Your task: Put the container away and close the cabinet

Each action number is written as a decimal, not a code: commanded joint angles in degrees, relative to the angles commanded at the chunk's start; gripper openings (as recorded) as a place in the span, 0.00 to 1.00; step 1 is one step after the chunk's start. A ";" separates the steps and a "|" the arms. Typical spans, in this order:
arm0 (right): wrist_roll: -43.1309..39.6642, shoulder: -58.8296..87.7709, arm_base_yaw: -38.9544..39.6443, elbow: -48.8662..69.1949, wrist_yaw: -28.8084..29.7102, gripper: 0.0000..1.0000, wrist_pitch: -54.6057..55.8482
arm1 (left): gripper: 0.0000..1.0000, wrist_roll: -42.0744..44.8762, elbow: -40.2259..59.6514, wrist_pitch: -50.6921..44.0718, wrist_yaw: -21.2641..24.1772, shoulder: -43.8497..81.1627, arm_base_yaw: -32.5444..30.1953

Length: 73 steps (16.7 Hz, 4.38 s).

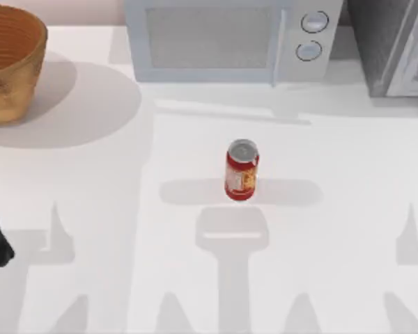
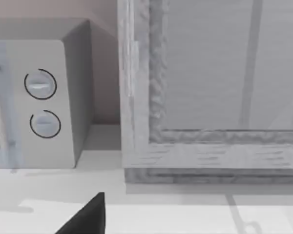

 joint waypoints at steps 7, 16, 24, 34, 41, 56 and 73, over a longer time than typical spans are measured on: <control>-0.05 4.99 -7.07 -1.00 1.86 1.00 0.62 | 1.00 0.00 0.00 0.00 0.00 0.00 0.00; 0.84 28.87 -54.62 0.63 13.37 1.00 12.83 | 1.00 0.00 0.00 0.00 0.00 0.00 0.00; 0.63 57.80 -117.55 5.99 28.26 1.00 31.02 | 1.00 0.00 0.00 0.00 0.00 0.00 0.00; 0.08 94.51 -197.23 17.87 45.01 1.00 55.93 | 1.00 0.00 0.00 0.00 0.00 0.00 0.00; 0.01 116.03 -243.42 28.22 52.89 1.00 71.50 | 1.00 0.00 0.00 0.00 0.00 0.00 0.00; 0.60 141.30 -299.05 46.22 60.47 1.00 93.63 | 1.00 0.00 0.00 0.00 0.00 0.00 0.00; 0.57 143.90 -308.97 55.21 53.23 1.00 88.53 | 1.00 0.00 0.00 0.00 0.00 0.00 0.00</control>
